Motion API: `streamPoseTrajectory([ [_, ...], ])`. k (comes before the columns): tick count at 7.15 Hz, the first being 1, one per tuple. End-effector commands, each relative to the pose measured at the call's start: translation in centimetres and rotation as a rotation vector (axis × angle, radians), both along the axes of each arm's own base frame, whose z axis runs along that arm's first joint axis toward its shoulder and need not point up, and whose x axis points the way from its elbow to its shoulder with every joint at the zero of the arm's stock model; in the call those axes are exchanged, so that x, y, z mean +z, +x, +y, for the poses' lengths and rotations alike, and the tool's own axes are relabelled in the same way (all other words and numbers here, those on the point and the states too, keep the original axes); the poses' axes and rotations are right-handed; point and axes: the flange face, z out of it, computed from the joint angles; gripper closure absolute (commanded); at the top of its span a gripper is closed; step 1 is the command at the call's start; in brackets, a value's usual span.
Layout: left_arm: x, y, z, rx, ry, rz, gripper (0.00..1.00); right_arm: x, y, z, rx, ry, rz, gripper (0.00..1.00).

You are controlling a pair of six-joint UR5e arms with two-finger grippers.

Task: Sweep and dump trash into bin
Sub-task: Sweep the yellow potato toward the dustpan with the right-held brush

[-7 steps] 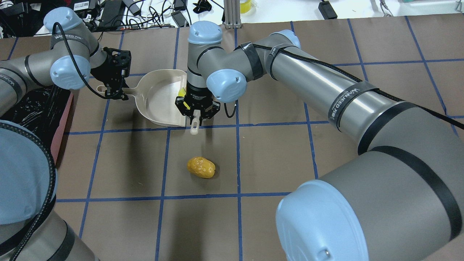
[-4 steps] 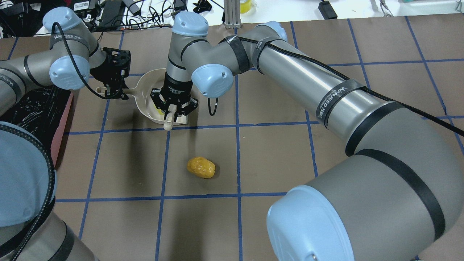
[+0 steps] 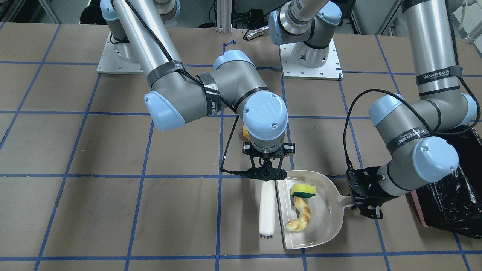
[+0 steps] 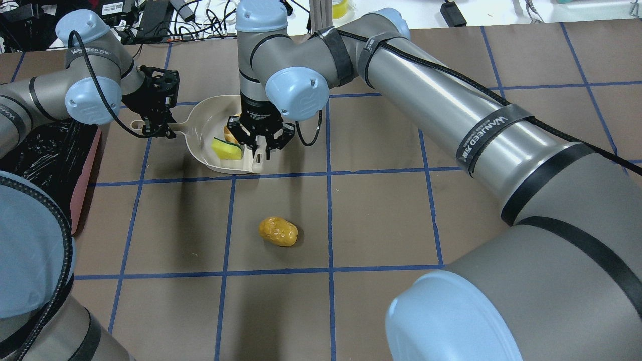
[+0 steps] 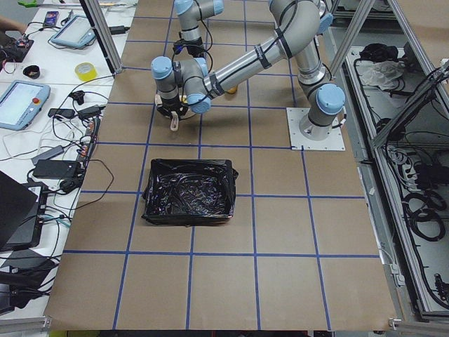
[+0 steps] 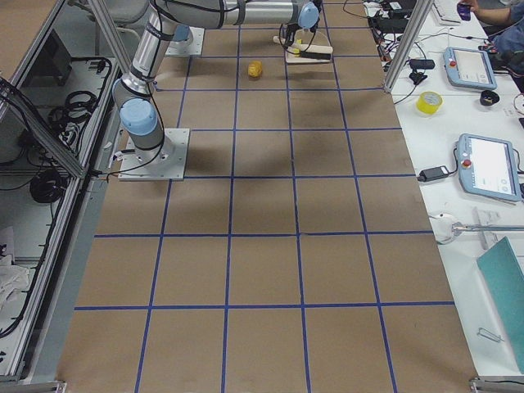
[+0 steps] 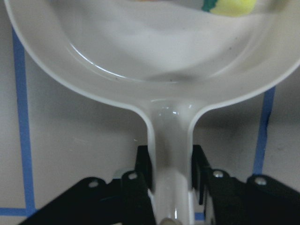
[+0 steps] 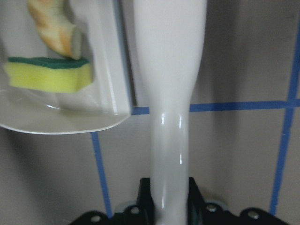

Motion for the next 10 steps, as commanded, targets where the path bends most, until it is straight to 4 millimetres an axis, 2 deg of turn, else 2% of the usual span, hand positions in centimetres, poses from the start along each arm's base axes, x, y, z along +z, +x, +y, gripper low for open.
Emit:
streamPoseTrajectory([
  [1,-0.7,2.7,4.9,-0.016,0.057,0.024,1.0,3.1,-4.9,1.0,0.007,0.021,0.13,1.0],
  [2,-0.6,1.6,7.2,-0.021,0.072,0.019,1.0,3.6,-6.8,3.0,0.036,0.059,0.143,1.0],
  [4,1.1,0.3,11.8,-0.058,0.095,-0.082,1.0,2.5,-9.2,9.0,0.035,0.066,0.137,1.0],
  [5,1.7,-0.5,14.1,-0.068,0.097,-0.093,1.0,1.0,-9.8,11.5,0.031,0.052,0.125,1.0],
  [6,1.8,-1.3,15.9,-0.074,0.101,-0.106,1.0,-1.0,-9.1,13.5,0.023,0.063,0.12,1.0],
  [7,1.7,-2.5,17.3,-0.092,0.091,-0.118,1.0,-2.1,-5.9,16.1,0.031,0.056,0.117,1.0],
  [8,1.6,-3.8,18.5,-0.107,0.071,-0.126,1.0,-2.2,-3.9,18.3,0.052,0.059,0.128,1.0],
  [10,1.1,-4.2,19.1,-0.099,0.078,-0.125,1.0,-2.3,-3.3,19.0,0.045,0.064,0.129,1.0],
])
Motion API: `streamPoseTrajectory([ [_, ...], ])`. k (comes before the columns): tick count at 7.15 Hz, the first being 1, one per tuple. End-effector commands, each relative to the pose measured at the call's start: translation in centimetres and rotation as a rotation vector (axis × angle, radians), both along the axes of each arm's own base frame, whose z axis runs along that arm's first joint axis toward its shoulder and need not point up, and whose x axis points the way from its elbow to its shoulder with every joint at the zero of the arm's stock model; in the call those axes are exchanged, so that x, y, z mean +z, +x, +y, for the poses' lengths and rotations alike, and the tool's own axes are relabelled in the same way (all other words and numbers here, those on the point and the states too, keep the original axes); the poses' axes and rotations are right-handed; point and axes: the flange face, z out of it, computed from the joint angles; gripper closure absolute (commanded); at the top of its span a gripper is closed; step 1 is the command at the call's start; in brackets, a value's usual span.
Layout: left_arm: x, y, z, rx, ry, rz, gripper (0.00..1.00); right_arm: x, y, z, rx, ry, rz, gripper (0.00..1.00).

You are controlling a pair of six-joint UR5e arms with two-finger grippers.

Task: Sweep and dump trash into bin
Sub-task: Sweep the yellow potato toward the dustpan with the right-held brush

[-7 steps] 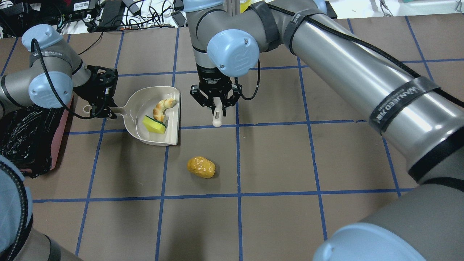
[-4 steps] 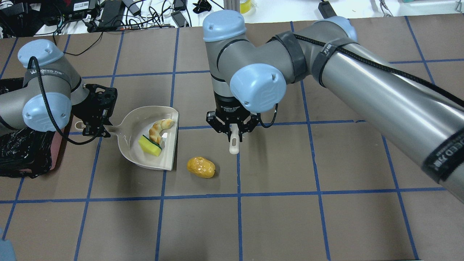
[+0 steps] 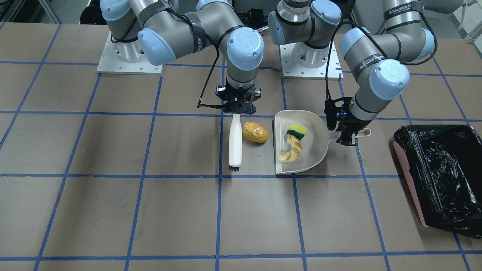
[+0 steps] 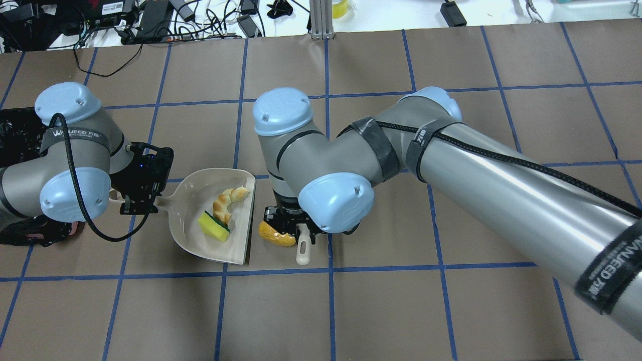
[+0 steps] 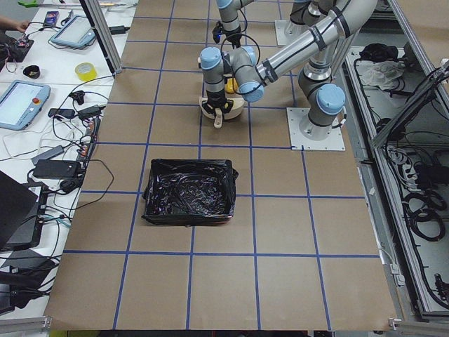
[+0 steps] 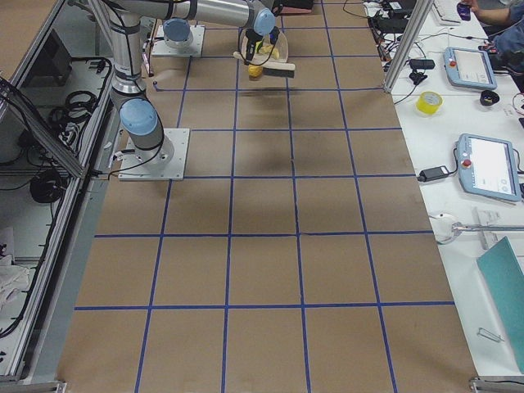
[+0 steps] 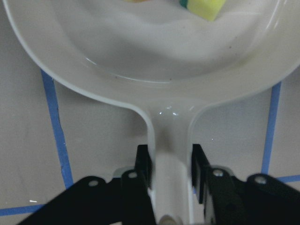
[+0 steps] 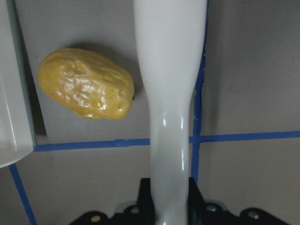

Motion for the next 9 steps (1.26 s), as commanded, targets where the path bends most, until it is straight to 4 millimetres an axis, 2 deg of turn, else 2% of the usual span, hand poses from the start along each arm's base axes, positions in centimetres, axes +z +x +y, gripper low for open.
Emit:
streamPoseTrajectory([
  [1,-0.3,-0.4,0.4,0.002,0.002,0.001,1.0,-0.2,1.0,0.4,-0.013,0.007,-0.014,1.0],
  [4,-0.7,-0.3,0.3,-0.001,0.008,0.0,1.0,-0.5,1.2,0.9,-0.013,0.02,-0.019,1.0],
  [6,-0.7,-0.3,0.3,-0.007,0.004,-0.03,1.0,-1.8,3.1,2.2,-0.041,0.047,-0.026,1.0],
  [7,-0.6,-1.1,0.3,-0.026,0.0,-0.047,1.0,-2.7,4.4,2.8,-0.088,0.042,-0.008,1.0],
  [8,-0.6,-1.4,0.3,-0.029,-0.002,-0.049,1.0,-3.4,5.0,3.5,-0.103,0.045,0.006,1.0],
  [9,-0.6,-1.4,0.3,-0.026,-0.002,-0.05,1.0,-3.3,5.4,3.5,-0.105,0.04,0.003,1.0],
])
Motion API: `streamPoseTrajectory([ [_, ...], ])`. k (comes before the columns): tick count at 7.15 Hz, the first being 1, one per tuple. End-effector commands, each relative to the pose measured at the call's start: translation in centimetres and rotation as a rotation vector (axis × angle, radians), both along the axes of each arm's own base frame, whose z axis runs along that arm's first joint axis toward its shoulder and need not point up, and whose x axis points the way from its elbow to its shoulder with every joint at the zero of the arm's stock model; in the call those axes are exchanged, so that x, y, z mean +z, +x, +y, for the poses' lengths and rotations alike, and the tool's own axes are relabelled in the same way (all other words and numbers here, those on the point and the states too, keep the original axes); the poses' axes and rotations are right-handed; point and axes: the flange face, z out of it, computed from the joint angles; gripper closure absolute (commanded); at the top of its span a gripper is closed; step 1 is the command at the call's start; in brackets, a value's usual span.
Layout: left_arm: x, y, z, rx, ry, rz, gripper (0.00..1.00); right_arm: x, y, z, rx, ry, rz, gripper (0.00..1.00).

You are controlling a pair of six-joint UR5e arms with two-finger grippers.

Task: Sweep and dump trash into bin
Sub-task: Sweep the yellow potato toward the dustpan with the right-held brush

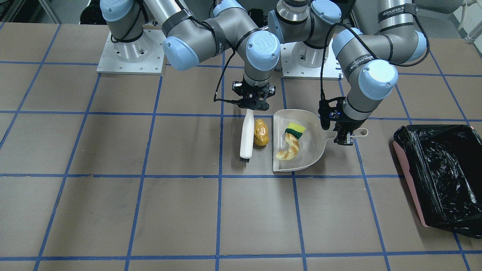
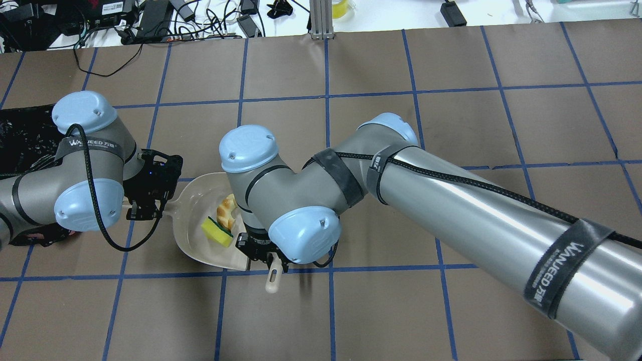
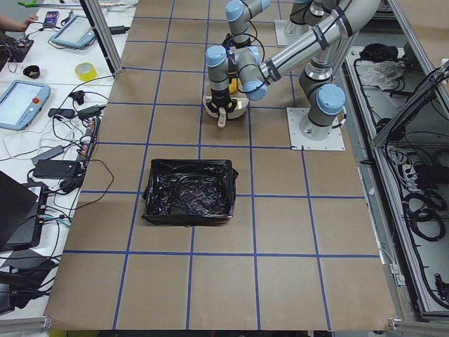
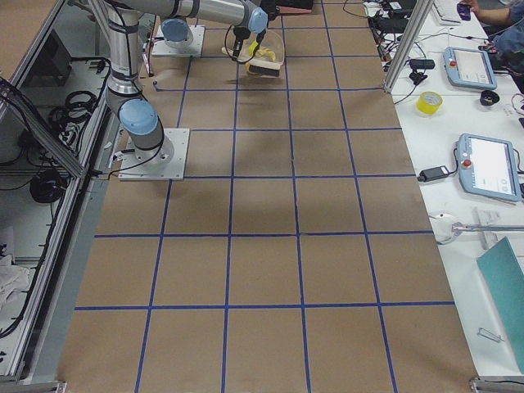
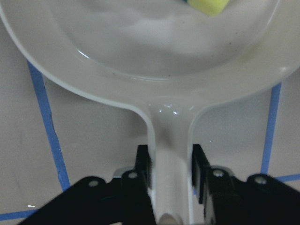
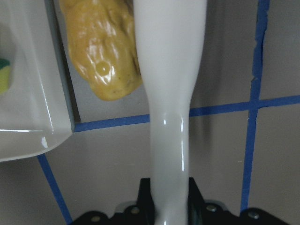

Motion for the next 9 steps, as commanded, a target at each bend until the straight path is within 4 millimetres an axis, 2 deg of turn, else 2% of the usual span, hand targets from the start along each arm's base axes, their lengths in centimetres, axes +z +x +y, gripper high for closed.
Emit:
streamPoseTrajectory([
  [1,-0.1,-0.2,0.0,0.002,0.001,-0.004,1.0,-0.6,0.6,0.5,-0.009,-0.001,0.02,1.0],
  [3,0.0,-0.2,0.0,0.002,-0.002,-0.003,1.0,-1.1,0.6,0.8,-0.033,0.013,0.024,1.0],
  [5,0.0,-0.2,-0.1,0.002,-0.003,-0.001,1.0,-1.0,1.8,0.5,-0.087,0.034,-0.047,1.0],
  [8,-0.1,-0.2,0.0,0.0,0.0,0.001,1.0,-1.0,4.5,-0.9,-0.088,-0.039,-0.256,1.0],
  [9,0.0,-0.2,-0.1,0.0,-0.003,0.0,1.0,0.0,5.5,-0.9,-0.081,-0.058,-0.347,1.0],
])
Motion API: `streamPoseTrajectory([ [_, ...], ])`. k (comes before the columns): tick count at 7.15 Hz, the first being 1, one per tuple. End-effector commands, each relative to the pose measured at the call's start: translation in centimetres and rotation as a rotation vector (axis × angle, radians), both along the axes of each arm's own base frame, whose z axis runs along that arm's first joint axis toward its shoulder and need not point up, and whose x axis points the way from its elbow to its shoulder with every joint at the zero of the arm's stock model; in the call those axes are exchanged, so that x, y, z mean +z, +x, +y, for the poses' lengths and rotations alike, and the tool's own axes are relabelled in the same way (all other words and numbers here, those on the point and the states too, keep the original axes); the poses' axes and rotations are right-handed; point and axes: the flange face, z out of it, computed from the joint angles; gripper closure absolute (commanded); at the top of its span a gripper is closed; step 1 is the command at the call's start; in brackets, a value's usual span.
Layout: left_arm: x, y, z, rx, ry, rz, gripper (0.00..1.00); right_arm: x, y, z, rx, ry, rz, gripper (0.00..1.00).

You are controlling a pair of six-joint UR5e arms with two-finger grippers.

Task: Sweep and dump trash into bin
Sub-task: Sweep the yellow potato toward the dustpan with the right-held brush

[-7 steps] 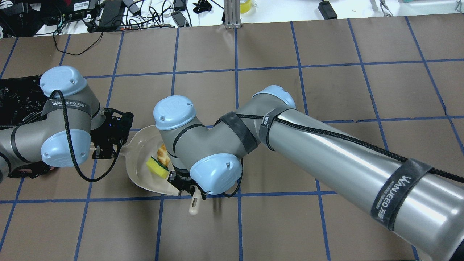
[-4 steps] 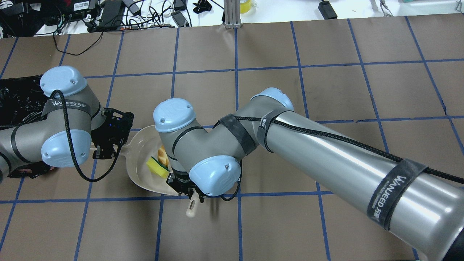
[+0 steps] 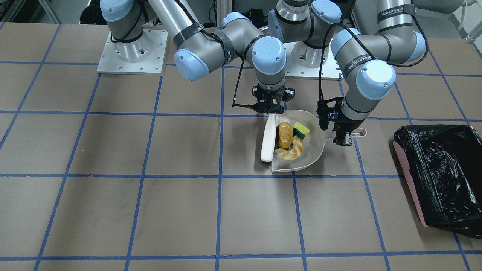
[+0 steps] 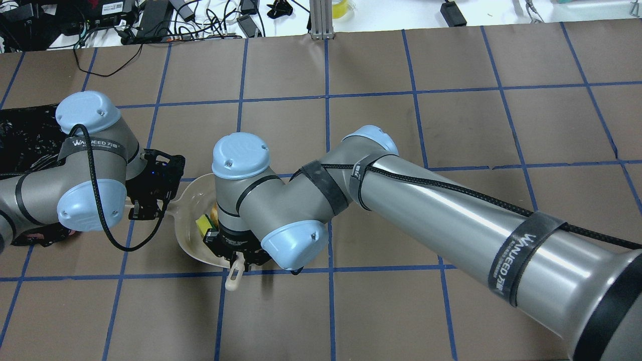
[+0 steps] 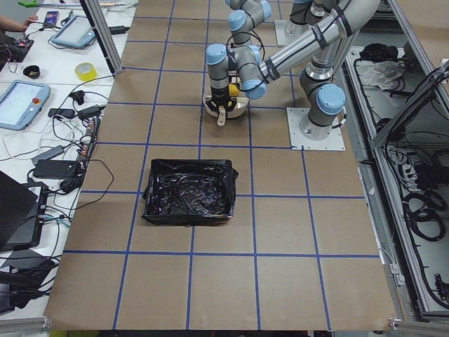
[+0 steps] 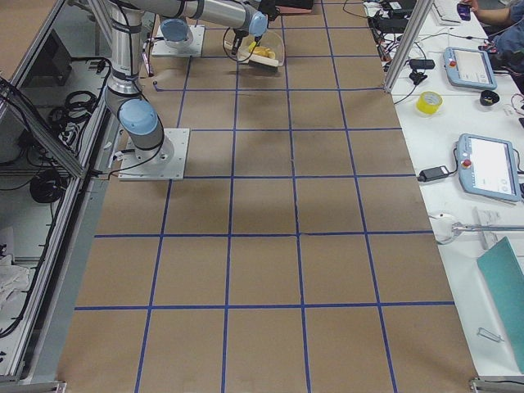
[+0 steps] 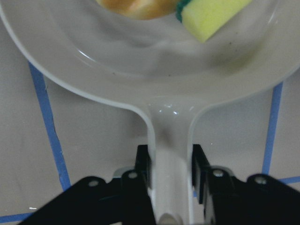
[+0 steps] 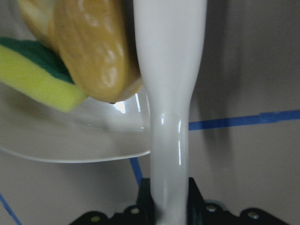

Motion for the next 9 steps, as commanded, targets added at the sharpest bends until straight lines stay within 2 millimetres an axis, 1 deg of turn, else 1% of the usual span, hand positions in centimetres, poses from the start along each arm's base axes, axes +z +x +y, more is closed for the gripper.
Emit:
streamPoseTrajectory([
  [1,0.1,0.0,-0.1,-0.002,-0.003,0.0,1.0,1.4,1.8,-0.2,0.011,-0.044,-0.142,1.0],
  [2,0.1,0.0,0.0,-0.006,-0.001,0.0,1.0,1.5,1.7,-0.3,0.013,-0.045,-0.125,1.0],
  [3,0.0,0.1,0.0,-0.003,0.0,0.005,1.0,0.7,0.7,-0.1,0.014,-0.028,-0.03,1.0],
  [4,0.0,0.1,0.0,-0.003,-0.002,0.005,1.0,0.6,-1.0,0.2,0.051,-0.025,0.122,1.0],
  [5,0.0,0.4,0.0,0.005,-0.002,0.006,1.0,3.0,-2.3,0.1,0.049,-0.05,0.145,1.0],
  [6,0.0,0.5,0.0,0.006,-0.002,0.006,1.0,5.1,-4.3,-0.7,0.048,-0.074,0.179,1.0],
  [7,-0.1,0.6,0.0,0.006,-0.001,0.007,1.0,6.9,-7.4,-2.1,0.07,-0.08,0.217,1.0],
  [9,-0.2,0.3,-0.1,0.01,-0.006,0.037,1.0,9.8,-15.7,-8.5,0.037,-0.103,0.164,1.0],
])
